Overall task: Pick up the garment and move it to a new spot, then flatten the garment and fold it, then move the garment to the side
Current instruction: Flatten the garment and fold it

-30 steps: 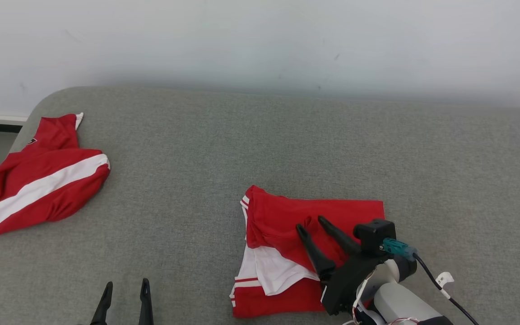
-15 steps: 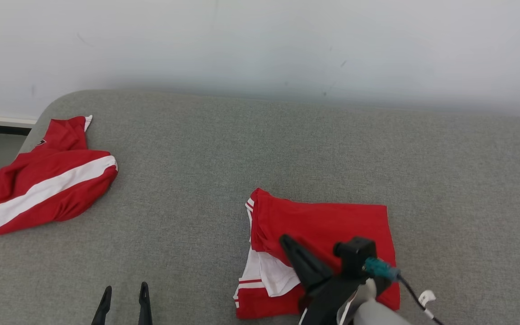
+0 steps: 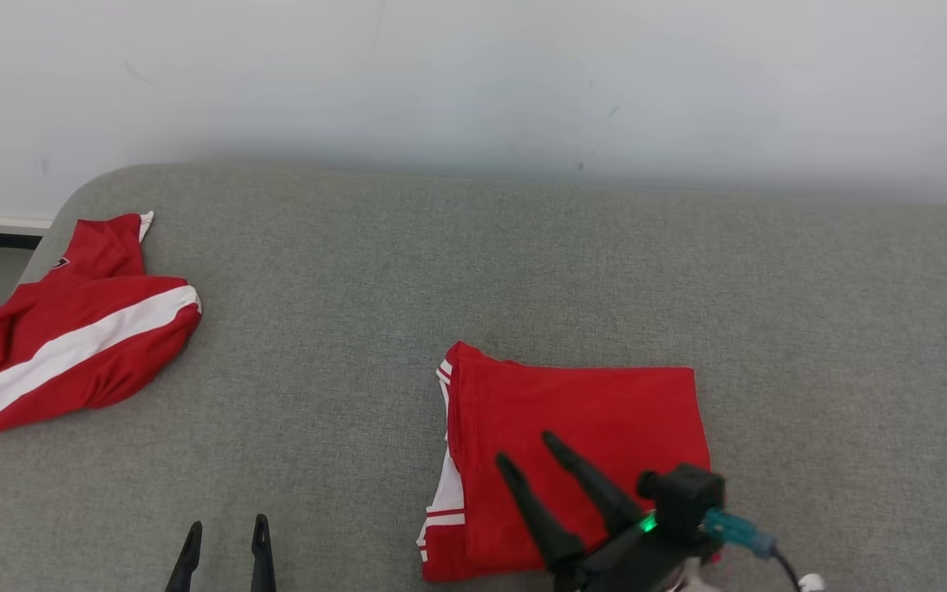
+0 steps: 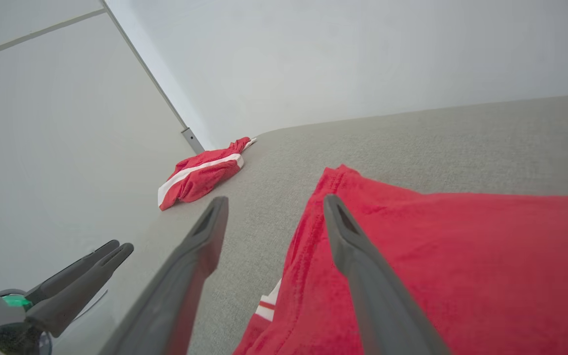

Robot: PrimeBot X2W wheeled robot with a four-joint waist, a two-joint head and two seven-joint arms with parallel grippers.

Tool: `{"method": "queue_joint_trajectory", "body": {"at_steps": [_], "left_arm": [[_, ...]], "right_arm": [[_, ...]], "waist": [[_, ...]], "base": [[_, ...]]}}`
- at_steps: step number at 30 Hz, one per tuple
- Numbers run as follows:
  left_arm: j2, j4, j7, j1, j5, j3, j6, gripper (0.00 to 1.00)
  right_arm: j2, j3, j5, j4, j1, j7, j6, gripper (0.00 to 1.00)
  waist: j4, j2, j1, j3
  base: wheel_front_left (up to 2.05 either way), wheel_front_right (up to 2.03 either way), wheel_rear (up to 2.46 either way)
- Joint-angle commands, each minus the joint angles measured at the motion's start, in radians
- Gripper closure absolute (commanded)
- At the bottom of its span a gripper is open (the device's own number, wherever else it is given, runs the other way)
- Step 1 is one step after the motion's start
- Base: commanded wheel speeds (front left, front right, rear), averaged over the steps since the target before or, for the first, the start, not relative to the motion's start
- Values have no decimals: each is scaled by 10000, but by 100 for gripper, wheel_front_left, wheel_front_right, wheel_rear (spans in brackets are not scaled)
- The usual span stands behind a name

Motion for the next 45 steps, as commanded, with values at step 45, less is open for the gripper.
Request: {"method": "queue_joint_trajectory", "body": {"at_steps": [45], "left_arm": [[-10, -655, -32, 416, 1070, 227, 116, 0]], "right_arm": [[1213, -6003, -4432, -1605, 3326, -72, -25, 0]], "waist": [[-1296, 0, 0, -592]], "base": [[0, 0, 0]]}}
